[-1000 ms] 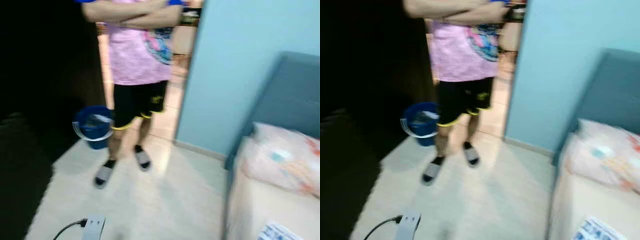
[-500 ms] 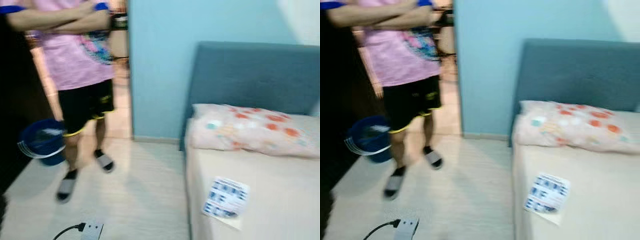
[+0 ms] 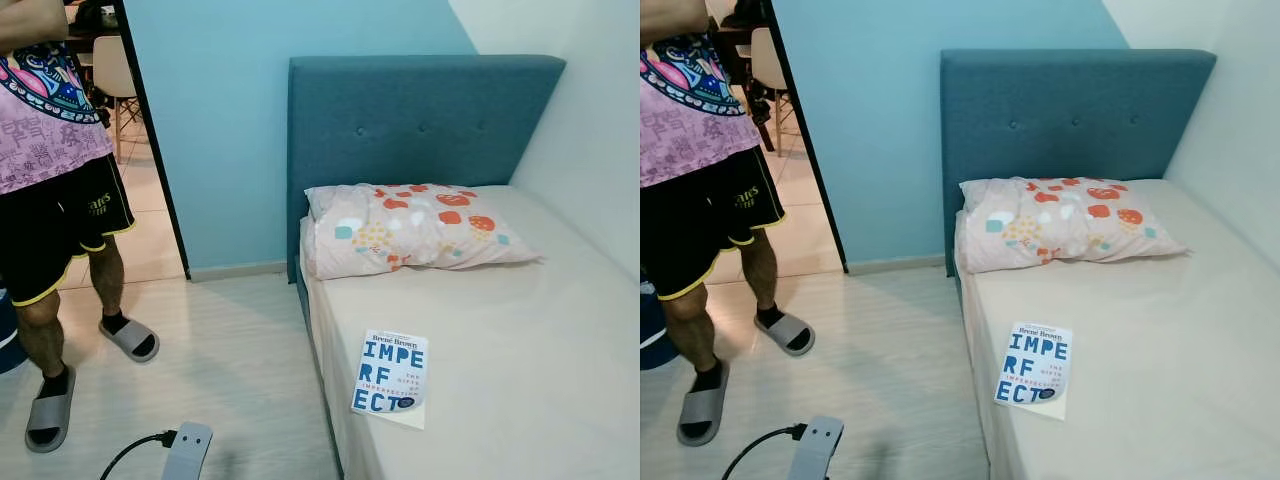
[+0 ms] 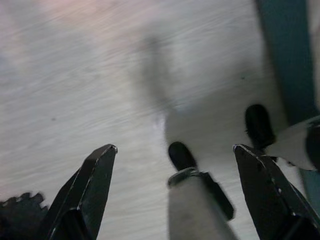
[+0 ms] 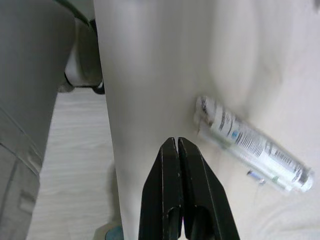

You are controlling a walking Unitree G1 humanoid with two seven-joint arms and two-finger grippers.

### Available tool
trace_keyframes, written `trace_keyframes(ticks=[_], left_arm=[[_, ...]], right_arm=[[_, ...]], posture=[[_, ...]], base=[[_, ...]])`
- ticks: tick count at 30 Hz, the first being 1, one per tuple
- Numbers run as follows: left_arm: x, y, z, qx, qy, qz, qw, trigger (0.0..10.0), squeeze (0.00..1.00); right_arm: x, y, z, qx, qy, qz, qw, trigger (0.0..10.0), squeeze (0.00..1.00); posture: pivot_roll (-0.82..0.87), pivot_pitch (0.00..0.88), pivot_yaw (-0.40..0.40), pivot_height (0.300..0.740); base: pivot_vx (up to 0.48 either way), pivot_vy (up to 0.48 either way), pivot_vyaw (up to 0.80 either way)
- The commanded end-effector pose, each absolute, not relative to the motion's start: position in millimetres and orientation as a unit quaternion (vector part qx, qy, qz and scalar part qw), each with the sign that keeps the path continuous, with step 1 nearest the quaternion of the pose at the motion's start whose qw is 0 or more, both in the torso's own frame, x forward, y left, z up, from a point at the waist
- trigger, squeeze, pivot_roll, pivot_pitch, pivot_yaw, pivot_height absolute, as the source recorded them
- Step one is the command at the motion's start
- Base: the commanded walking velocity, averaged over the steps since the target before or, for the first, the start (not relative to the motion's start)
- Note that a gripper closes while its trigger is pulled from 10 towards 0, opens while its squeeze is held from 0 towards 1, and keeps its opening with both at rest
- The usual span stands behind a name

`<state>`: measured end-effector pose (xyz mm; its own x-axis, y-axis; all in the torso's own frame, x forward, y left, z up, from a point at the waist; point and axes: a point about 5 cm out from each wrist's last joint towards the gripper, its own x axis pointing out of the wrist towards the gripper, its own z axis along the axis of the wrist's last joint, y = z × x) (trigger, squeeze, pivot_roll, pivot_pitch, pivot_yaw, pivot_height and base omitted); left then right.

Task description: Clean up the room

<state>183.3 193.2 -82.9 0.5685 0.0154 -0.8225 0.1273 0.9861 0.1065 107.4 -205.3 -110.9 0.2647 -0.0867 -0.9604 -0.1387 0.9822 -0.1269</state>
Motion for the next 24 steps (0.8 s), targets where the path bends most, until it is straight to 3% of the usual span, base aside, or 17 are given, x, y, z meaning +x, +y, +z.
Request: trace_keyframes(ticks=[1, 13, 16, 19, 24], left_arm=[[179, 200, -84, 0.090, 0.474, -0.028, 0.876, 10.0, 0.00], [180, 202, -84, 0.091, 0.471, -0.030, 0.877, 10.0, 0.00], [179, 201, -84, 0.090, 0.471, -0.033, 0.877, 10.0, 0.00], [179, 200, -84, 0.089, 0.471, -0.035, 0.877, 10.0, 0.00], [178, 198, -85, 0.079, 0.471, -0.036, 0.878, 10.0, 0.00]], right_arm=[[109, -200, -111, -0.085, 0.602, 0.026, 0.794, 10.0, 0.00], [102, -214, -110, -0.094, 0.602, 0.016, 0.793, 10.0, 0.00], [99, -246, -104, -0.125, 0.590, -0.042, 0.796, 10.0, 0.00], [96, -260, -101, -0.138, 0.585, -0.069, 0.797, 10.0, 0.00], [90, -262, -102, -0.134, 0.589, -0.074, 0.794, 10.0, 0.00]], posture=[[-0.02, 0.000, -0.041, 0.740], [-0.02, 0.000, -0.038, 0.740], [-0.02, 0.000, -0.037, 0.740], [-0.02, 0.000, -0.037, 0.740], [-0.02, 0.000, -0.038, 0.740]], base=[[0.401, 0.000, 0.00], [0.372, 0.000, 0.00], [0.373, 0.000, -0.69], [0.328, 0.000, -0.68], [0.124, 0.000, -0.27]])
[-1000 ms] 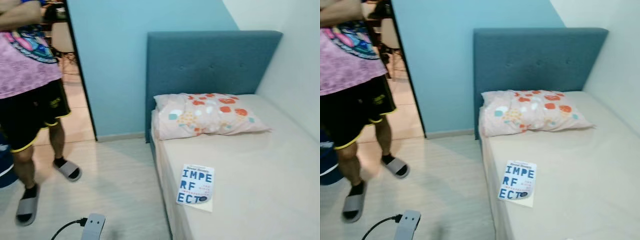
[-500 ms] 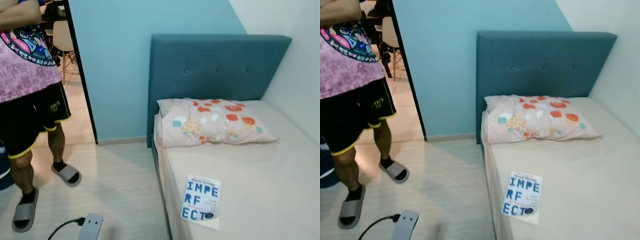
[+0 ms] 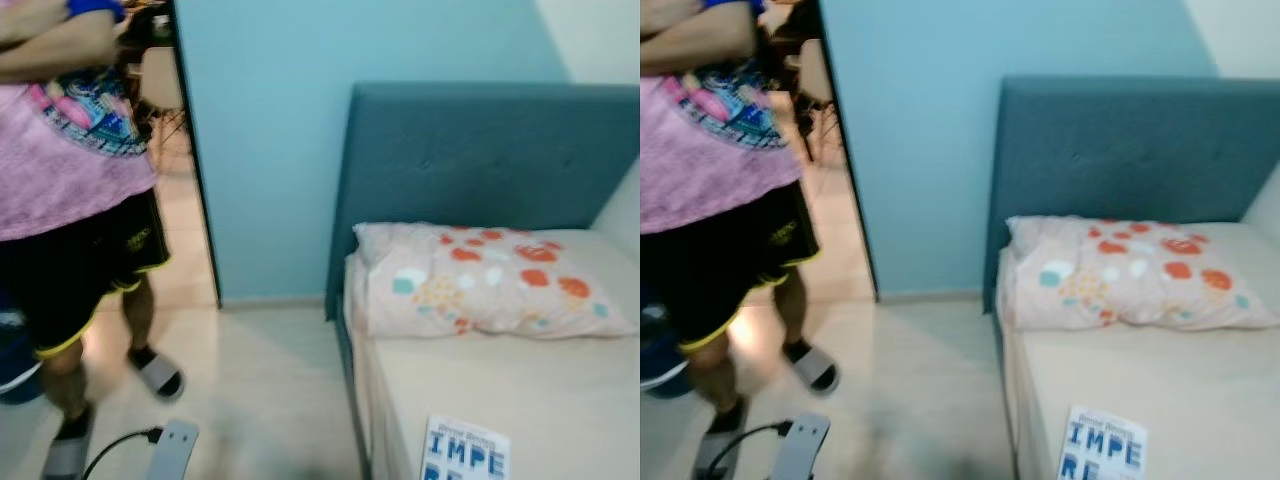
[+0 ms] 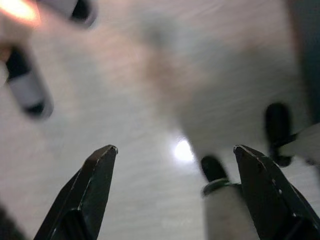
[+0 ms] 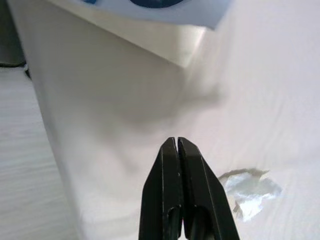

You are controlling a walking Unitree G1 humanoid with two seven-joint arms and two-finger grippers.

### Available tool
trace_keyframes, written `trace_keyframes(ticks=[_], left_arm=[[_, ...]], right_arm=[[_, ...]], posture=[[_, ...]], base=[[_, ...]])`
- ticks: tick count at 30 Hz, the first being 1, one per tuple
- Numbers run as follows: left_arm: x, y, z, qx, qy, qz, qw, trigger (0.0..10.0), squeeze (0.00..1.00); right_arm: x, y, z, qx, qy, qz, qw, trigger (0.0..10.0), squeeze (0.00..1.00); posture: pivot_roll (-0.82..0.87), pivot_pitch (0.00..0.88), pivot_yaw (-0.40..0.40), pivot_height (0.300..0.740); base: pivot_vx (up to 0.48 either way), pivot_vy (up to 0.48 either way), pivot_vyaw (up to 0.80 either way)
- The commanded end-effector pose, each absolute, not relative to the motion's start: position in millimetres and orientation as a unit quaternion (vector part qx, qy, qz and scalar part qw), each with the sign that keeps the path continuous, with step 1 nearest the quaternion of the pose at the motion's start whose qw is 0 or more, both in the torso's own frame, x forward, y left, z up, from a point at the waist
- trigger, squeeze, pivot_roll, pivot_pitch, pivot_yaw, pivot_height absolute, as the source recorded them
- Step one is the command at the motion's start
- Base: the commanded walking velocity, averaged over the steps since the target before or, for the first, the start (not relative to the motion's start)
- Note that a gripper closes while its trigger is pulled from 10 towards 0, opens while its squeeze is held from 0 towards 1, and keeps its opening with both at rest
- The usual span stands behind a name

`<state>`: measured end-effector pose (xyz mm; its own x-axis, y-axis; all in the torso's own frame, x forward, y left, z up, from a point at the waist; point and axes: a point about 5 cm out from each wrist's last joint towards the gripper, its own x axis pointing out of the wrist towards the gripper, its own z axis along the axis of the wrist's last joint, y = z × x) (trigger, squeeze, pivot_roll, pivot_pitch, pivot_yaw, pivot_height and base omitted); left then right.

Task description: Clean up the room

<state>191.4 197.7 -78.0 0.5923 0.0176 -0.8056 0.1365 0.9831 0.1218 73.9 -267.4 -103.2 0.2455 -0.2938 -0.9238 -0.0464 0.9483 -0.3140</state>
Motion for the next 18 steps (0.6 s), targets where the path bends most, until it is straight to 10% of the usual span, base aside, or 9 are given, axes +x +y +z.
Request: trace_keyframes(ticks=[1, 14, 15, 18], left_arm=[[178, 198, -85, 0.079, 0.471, -0.036, 0.878, 10.0, 0.00], [176, 197, -86, 0.067, 0.473, -0.037, 0.878, 10.0, 0.00], [177, 197, -85, 0.058, 0.468, -0.033, 0.881, 10.0, 0.00], [184, 200, -81, 0.042, 0.454, -0.016, 0.890, 10.0, 0.00]], right_arm=[[90, -262, -102, -0.134, 0.589, -0.074, 0.794, 10.0, 0.00], [85, -267, -101, -0.054, 0.574, -0.170, 0.799, 10.0, 0.00], [89, -276, -97, -0.018, 0.553, -0.219, 0.803, 10.0, 1.00], [103, -299, -84, 0.015, 0.500, -0.304, 0.811, 10.0, 1.00]], posture=[[-0.02, 0.000, -0.038, 0.740], [-0.02, 0.000, -0.034, 0.740], [-0.02, 0.000, -0.034, 0.740], [-0.03, 0.000, -0.033, 0.740]], base=[[0.000, 0.000, 0.00], [0.000, 0.000, 0.00], [0.000, 0.000, 0.00], [0.000, 0.000, 0.00]])
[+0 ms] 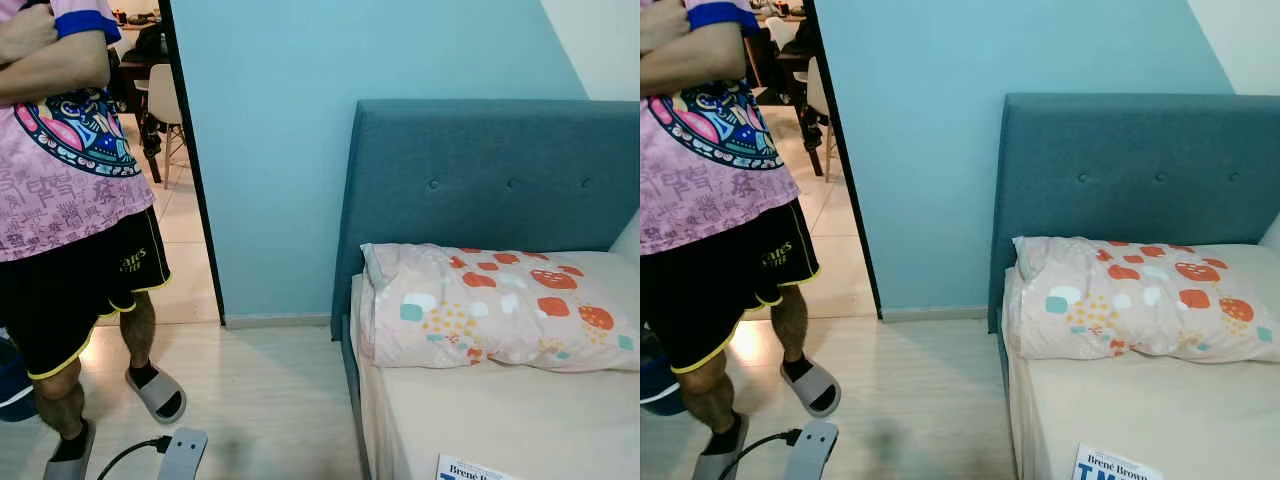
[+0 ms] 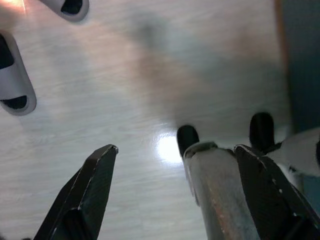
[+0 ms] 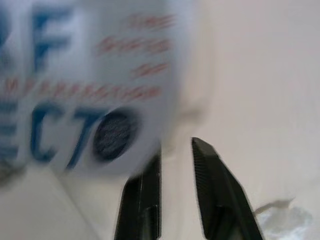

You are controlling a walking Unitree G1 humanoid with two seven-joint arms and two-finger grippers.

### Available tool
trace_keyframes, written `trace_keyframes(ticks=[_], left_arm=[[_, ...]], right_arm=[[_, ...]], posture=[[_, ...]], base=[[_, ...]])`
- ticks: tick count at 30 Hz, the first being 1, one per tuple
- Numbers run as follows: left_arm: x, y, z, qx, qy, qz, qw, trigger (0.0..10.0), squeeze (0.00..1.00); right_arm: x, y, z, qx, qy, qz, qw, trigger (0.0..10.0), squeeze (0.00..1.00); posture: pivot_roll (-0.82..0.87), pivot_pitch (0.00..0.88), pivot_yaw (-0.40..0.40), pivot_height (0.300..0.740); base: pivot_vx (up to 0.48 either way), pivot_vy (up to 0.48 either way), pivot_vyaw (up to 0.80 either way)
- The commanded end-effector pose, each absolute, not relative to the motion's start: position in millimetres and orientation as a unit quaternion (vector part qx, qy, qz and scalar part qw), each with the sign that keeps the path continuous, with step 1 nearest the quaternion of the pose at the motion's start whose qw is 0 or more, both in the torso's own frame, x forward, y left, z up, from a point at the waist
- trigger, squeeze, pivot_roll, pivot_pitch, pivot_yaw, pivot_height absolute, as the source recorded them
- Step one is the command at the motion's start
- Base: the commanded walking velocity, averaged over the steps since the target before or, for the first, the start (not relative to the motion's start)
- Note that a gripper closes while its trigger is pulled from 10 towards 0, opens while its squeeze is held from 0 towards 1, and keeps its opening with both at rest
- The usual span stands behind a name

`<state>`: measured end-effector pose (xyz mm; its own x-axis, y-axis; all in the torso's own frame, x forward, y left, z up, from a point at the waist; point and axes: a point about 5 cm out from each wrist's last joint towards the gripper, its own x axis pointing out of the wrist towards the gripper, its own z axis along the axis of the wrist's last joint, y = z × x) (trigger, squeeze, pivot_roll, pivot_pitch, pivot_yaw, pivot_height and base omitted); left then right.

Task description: Clean up the room

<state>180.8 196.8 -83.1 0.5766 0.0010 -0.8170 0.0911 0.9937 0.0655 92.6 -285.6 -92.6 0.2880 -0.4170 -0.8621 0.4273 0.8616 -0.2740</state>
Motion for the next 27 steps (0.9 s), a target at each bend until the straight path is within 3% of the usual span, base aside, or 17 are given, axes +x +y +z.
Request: trace_keyframes(ticks=[1, 3, 8, 15, 27], left_arm=[[187, 201, -79, 0.036, 0.447, -0.010, 0.894, 10.0, 0.00], [197, 204, -74, 0.030, 0.432, 0.000, 0.901, 10.0, 0.00], [204, 204, -69, 0.032, 0.422, -0.002, 0.906, 10.0, 0.00], [206, 202, -69, 0.024, 0.418, 0.001, 0.908, 10.0, 0.00], [213, 202, -64, 0.001, 0.401, 0.019, 0.916, 10.0, 0.00]], right_arm=[[108, -307, -79, 0.016, 0.482, -0.325, 0.813, 10.0, 1.00], [125, -330, -61, -0.004, 0.437, -0.372, 0.819, 10.0, 1.00], [149, -349, -39, -0.035, 0.389, -0.407, 0.826, 10.0, 1.00], [193, -325, -32, 0.032, 0.344, -0.351, 0.870, 10.0, 1.00], [209, -311, -30, 0.093, 0.319, -0.334, 0.882, 10.0, 1.00]], posture=[[-0.03, 0.000, -0.033, 0.740], [-0.03, 0.000, -0.033, 0.740], [-0.03, 0.000, -0.036, 0.740], [-0.03, 0.000, -0.032, 0.735], [-0.02, 0.000, -0.034, 0.695]], base=[[0.000, 0.000, 0.00], [0.000, 0.000, 0.00], [0.000, 0.000, 0.00], [0.000, 0.000, 0.00], [0.000, 0.000, 0.00]])
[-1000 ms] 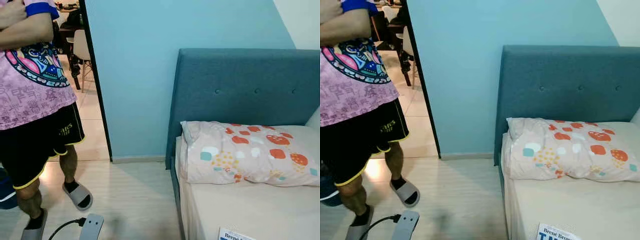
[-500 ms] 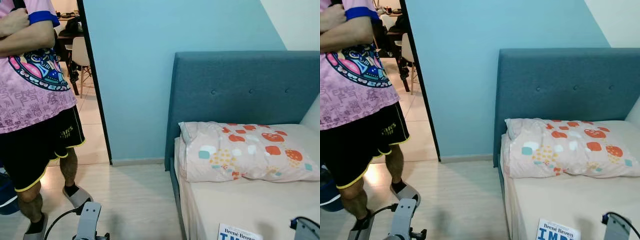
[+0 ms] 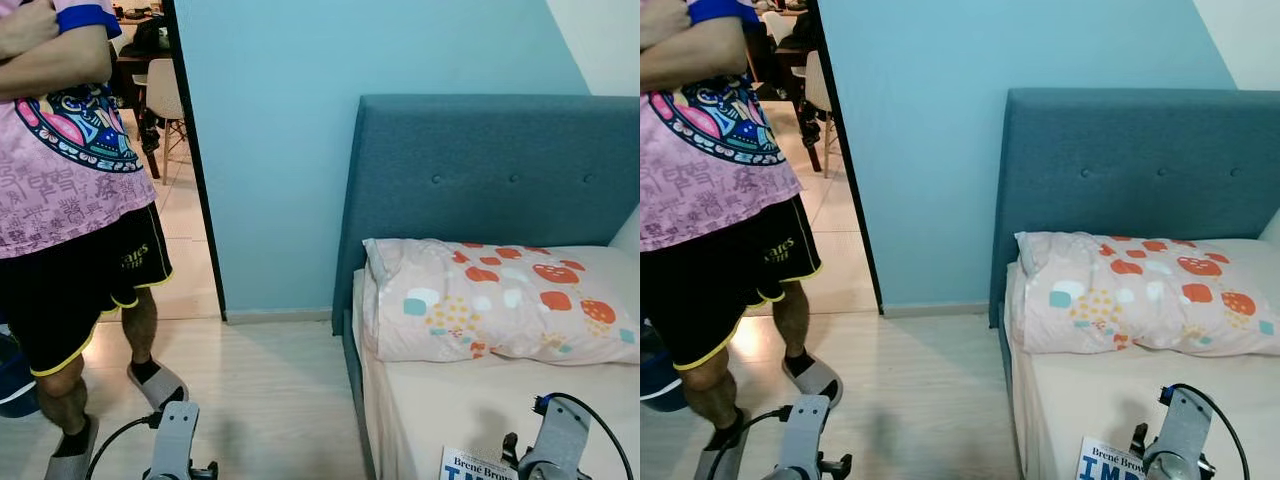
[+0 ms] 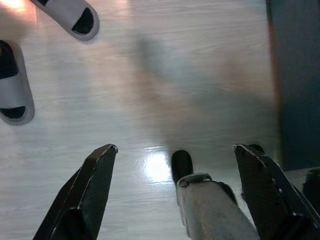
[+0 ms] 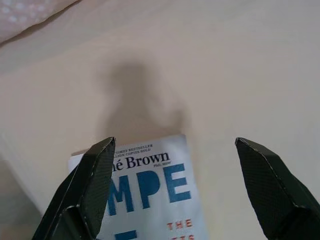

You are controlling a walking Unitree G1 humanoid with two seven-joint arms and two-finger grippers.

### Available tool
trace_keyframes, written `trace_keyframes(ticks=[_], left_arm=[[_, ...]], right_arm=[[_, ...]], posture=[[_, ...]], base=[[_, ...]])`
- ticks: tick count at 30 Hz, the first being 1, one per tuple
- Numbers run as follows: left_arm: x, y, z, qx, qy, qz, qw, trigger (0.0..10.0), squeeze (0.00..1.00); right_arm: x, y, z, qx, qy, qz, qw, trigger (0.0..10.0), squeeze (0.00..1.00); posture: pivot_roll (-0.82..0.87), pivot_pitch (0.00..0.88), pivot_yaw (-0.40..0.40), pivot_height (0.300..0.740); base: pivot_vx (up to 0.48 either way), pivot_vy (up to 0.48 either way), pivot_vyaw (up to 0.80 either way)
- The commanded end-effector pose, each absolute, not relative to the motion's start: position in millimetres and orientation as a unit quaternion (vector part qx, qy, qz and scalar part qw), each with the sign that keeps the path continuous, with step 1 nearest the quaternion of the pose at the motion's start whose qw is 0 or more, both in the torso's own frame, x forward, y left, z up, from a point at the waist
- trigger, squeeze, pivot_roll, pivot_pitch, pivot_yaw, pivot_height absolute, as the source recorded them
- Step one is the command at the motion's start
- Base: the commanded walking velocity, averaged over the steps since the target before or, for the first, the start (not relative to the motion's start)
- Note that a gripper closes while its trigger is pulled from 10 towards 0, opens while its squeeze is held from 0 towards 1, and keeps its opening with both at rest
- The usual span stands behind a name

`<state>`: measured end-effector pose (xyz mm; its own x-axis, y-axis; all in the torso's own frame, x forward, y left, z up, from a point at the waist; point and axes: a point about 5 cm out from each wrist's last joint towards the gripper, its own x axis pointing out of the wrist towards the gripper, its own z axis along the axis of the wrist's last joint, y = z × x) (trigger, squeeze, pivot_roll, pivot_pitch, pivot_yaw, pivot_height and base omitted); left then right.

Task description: Clean up the room

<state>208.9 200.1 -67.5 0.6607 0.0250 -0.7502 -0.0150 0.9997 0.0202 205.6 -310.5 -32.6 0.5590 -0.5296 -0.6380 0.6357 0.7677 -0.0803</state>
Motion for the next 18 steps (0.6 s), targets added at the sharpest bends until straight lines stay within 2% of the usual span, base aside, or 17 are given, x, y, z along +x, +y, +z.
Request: trace_keyframes(ticks=[1, 8, 10, 16, 18], left_arm=[[218, 202, -61, -0.002, 0.391, 0.018, 0.920, 10.0, 0.00], [236, 201, -49, -0.012, 0.350, 0.011, 0.937, 10.0, 0.00], [253, 205, -34, -0.023, 0.310, 0.015, 0.950, 10.0, 0.00], [256, 207, -32, -0.022, 0.306, 0.015, 0.952, 10.0, 0.00], [255, 206, -33, -0.022, 0.306, 0.013, 0.952, 10.0, 0.00]], right_arm=[[209, -314, -28, 0.098, 0.315, -0.339, 0.881, 10.0, 1.00], [205, -324, -26, 0.103, 0.314, -0.362, 0.872, 10.0, 1.00], [197, -334, -25, 0.135, 0.315, -0.392, 0.854, 10.0, 1.00], [193, -336, -27, 0.141, 0.327, -0.404, 0.843, 10.0, 1.00], [185, -337, -32, 0.153, 0.348, -0.423, 0.823, 10.0, 1.00]], posture=[[-0.03, 0.000, -0.034, 0.690], [-0.04, 0.000, -0.037, 0.675], [-0.05, 0.000, -0.038, 0.660], [-0.05, 0.000, -0.037, 0.645], [-0.06, 0.000, -0.033, 0.635]], base=[[0.000, 0.000, 0.00], [0.000, 0.000, 0.00], [0.000, 0.000, 0.00], [0.000, 0.000, 0.00], [0.000, 0.000, 0.00]])
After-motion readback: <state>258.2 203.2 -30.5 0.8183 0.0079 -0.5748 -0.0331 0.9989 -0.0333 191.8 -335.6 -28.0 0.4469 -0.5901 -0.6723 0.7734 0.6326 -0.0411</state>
